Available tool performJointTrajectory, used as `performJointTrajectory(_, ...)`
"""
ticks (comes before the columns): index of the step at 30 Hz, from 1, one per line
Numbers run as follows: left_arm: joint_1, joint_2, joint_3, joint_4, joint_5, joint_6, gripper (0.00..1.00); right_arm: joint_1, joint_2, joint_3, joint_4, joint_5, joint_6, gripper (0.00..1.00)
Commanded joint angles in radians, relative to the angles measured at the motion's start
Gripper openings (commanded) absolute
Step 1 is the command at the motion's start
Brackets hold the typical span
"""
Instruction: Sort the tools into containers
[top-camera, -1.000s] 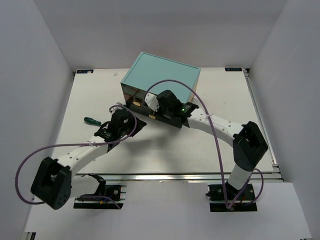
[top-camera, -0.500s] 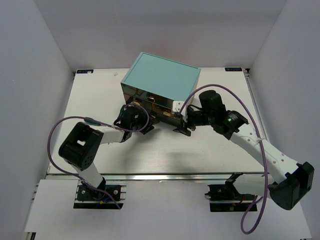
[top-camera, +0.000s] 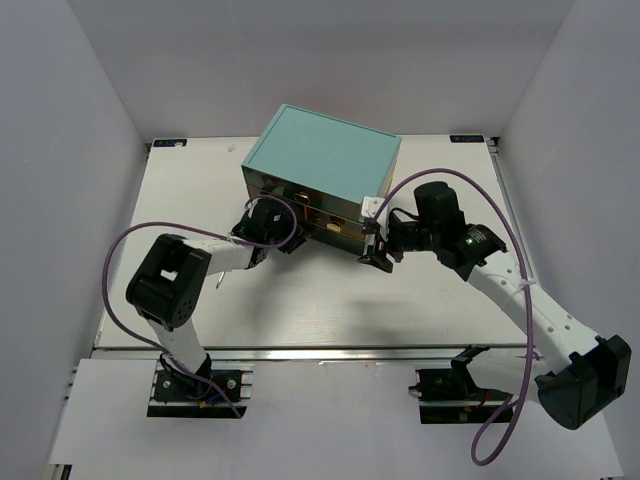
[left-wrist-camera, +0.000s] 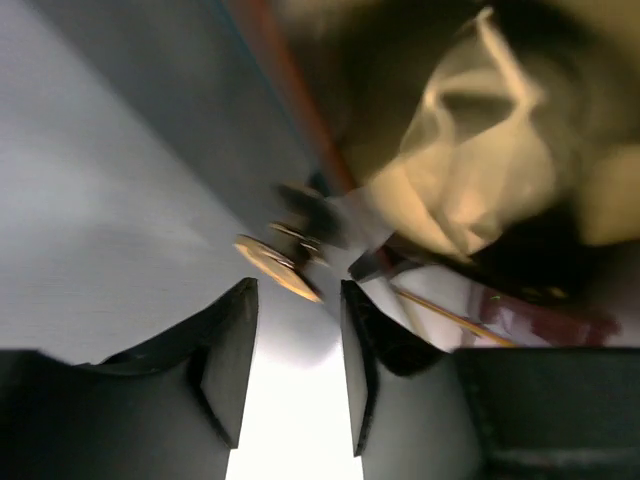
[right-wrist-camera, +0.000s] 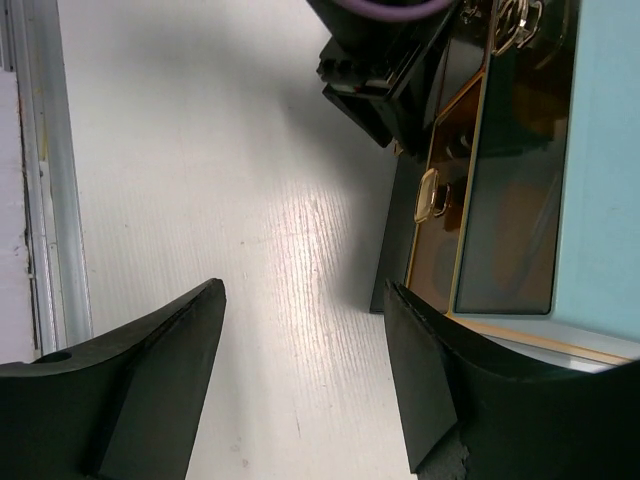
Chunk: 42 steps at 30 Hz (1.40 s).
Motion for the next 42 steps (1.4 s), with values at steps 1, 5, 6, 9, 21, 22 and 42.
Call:
performJointTrajectory(1,0.005,0.051,0.066,-0.086,-0.034,-0.004,0.46,-0.012,-0.026,0.01,0.039,-0.026,0.025,0.7)
performJointTrajectory(5,0.006,0.082,0.106,-0.118,-0.038,0.004,0.3,-0.022,-0.03,0.01,0.038,-0.03,0.031,0.7)
performJointTrajectory(6,0.006,0.086,0.115,-0.137,-0.04,0.01,0.26,-0.024,-0.032,0.01,0.036,-0.03,0.031,0.7)
performJointTrajectory(9,0.006,0.067,0.094,-0.169,-0.037,0.024,0.19,-0.03,-0.035,0.01,0.036,-0.03,0.031,0.7)
performJointTrajectory(21,0.005,-0.324,-0.227,-0.266,-0.006,0.041,0.17,-0.038,-0.015,0.021,0.056,-0.057,0.046,0.7)
performJointTrajectory(22,0.005,-0.341,-0.238,-0.277,-0.008,0.041,0.18,-0.038,-0.012,0.027,0.056,-0.06,0.046,0.7)
performJointTrajectory(42,0.219,-0.467,0.006,-0.66,-0.278,0.356,0.08,-0.039,-0.03,0.01,0.044,-0.057,0.029,0.72)
